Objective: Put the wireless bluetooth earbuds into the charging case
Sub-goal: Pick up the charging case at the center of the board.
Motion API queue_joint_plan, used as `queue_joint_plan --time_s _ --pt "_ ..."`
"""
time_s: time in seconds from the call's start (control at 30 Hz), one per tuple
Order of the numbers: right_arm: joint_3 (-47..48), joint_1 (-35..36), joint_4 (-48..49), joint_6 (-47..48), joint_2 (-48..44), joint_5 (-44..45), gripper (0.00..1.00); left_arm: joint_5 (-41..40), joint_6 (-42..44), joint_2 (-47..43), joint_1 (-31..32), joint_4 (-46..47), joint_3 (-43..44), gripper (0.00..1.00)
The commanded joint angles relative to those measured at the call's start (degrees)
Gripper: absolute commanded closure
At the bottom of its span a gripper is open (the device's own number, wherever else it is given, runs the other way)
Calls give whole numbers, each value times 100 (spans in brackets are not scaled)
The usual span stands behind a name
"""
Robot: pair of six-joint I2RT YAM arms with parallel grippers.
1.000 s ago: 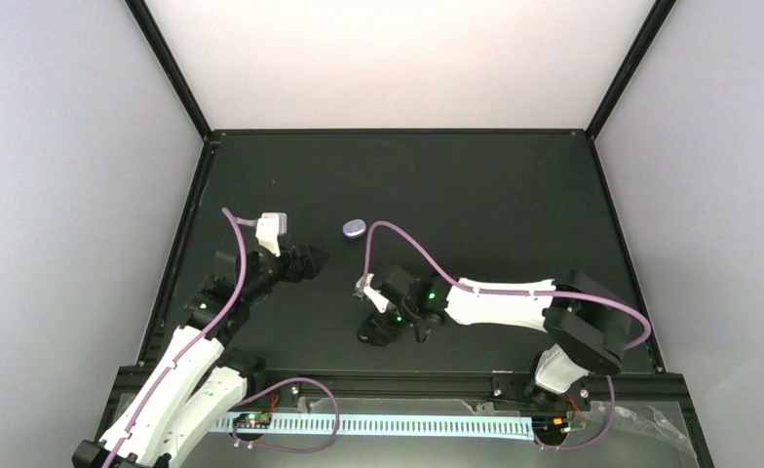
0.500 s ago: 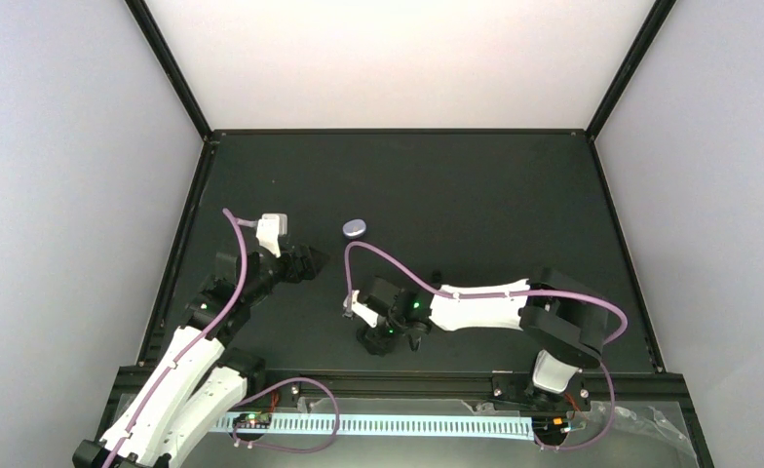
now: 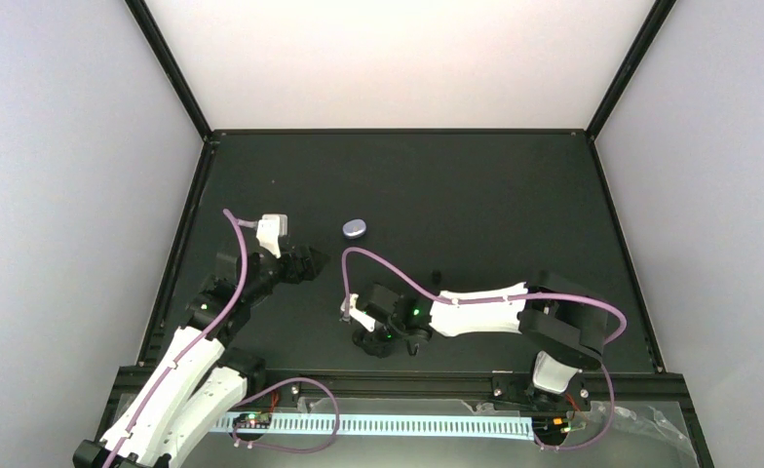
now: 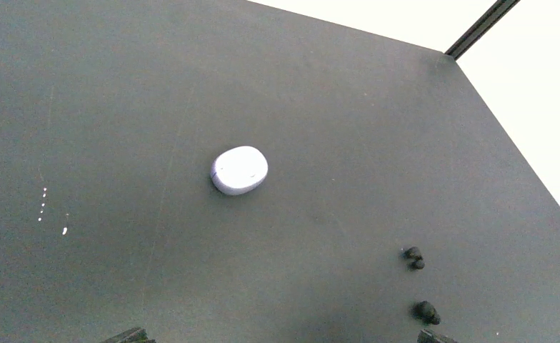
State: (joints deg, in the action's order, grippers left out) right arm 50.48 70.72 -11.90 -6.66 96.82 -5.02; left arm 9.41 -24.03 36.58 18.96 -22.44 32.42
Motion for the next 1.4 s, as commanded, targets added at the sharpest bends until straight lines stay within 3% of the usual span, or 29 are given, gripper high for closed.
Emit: queue_joint_plan --time_s 0.0,0.3,0.57,0.73,0.87,1.0,1.2,1.37 --pt "-125 38 238 -34 140 147 43 -4 53 -80 19 7 -8 1" --pt "-130 37 161 34 154 69 54 -24 49 -89 20 -1 -8 1" --pt "-621 62 390 -155 -337 401 78 -92 -220 -151 17 19 -26 1" --pt "-955 73 320 -419 -1405 949 80 -49 -1021 -475 3 518 -412 1" --pt "-1016 66 -232 -486 -2533 1380 80 1378 -1194 -582 25 1473 -744 1" --pt "-986 69 -831 -306 -3507 1690 80 2527 -1408 -73 211 1918 -613 3" --pt "-701 74 -1309 -177 -3937 2285 80 2317 -1439 575 1439 2151 -101 8" --pt "-334 91 -1556 17 -3976 2592 81 2293 -1406 1050 1820 2015 244 11"
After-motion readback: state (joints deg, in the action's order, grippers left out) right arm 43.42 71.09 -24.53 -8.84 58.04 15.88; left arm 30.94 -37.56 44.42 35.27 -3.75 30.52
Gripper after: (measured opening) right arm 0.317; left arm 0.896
